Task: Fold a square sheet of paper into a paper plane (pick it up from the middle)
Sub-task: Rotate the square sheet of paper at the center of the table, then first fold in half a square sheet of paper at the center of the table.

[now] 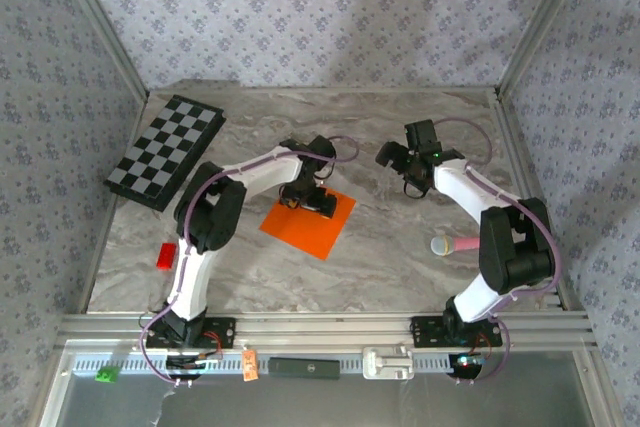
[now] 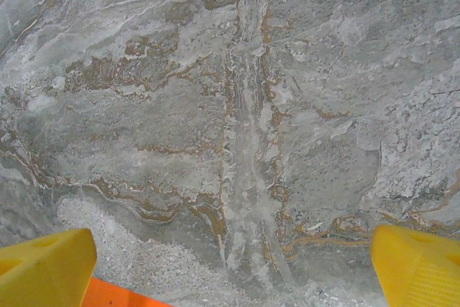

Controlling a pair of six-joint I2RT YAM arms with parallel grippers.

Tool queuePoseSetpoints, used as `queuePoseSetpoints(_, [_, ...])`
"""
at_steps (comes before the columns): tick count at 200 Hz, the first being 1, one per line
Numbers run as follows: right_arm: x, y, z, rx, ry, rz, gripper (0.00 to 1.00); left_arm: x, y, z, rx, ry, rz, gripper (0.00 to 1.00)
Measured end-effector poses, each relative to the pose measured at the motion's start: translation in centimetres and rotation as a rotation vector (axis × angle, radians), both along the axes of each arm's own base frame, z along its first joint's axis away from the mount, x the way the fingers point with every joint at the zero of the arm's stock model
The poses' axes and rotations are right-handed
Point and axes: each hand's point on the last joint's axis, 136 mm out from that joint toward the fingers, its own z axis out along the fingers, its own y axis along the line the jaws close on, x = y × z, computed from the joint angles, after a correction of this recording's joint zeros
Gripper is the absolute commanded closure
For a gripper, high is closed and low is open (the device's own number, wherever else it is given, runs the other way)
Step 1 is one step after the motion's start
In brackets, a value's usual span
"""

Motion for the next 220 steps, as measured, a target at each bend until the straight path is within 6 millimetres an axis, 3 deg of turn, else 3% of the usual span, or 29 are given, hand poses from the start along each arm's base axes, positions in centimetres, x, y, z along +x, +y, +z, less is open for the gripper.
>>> queuePoseSetpoints(184, [-0.03, 0.04, -0.03, 0.008, 0.004, -0.002, 0.00, -0.11, -0.13, -0.72, 0.071, -0.039, -0.018, 0.21])
queuePoseSetpoints(220, [-0.05, 0.03, -0.04, 0.008, 0.005, -0.002, 0.00, -0.04, -0.21, -0.55, 0.057, -0.046, -0.004, 0.31])
